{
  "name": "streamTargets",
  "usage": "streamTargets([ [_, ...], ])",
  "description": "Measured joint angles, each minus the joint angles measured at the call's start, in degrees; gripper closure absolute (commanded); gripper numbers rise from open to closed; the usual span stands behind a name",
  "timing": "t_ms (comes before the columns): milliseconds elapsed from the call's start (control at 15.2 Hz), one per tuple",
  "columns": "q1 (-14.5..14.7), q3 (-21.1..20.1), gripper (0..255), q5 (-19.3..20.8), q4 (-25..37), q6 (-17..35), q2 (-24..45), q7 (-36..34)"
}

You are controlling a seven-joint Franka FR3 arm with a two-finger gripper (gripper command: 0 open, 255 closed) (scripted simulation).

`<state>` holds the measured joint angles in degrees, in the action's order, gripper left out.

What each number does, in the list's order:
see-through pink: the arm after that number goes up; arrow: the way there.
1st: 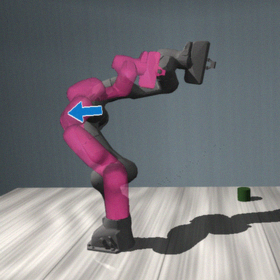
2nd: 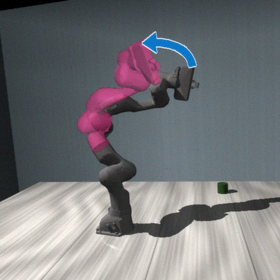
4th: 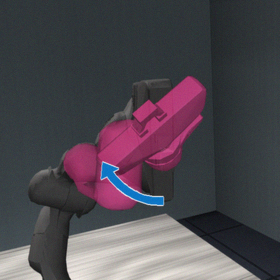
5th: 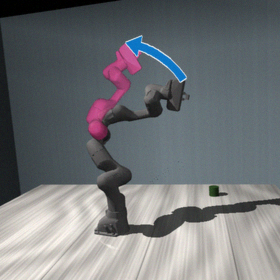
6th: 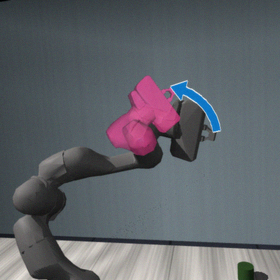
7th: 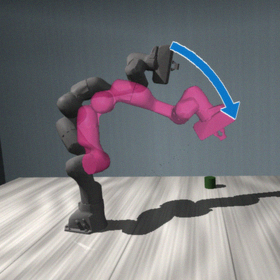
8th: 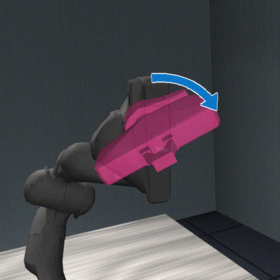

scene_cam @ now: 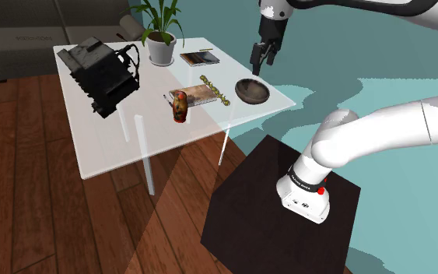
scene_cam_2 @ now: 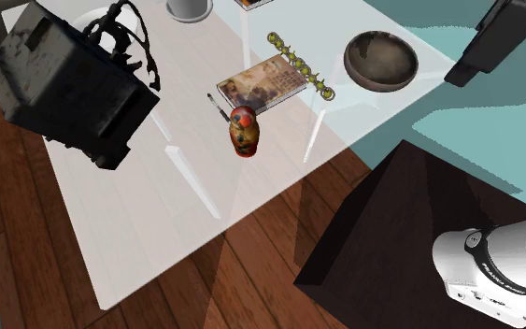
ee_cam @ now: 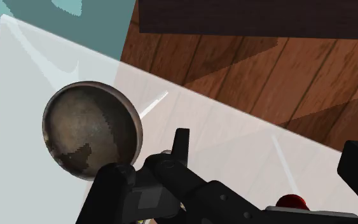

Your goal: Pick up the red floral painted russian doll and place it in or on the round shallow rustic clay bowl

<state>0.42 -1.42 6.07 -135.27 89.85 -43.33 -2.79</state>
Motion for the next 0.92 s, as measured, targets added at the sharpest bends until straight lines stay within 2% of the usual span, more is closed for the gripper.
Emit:
streamTargets([
  [264, 0.3, -0.3, 0, -0.9, -0.3, 3.6, 3.2, -1.0],
  [924, 1.7, -2.6, 0, -4.7, 3.9, 18.6, 21.4, -5.5],
])
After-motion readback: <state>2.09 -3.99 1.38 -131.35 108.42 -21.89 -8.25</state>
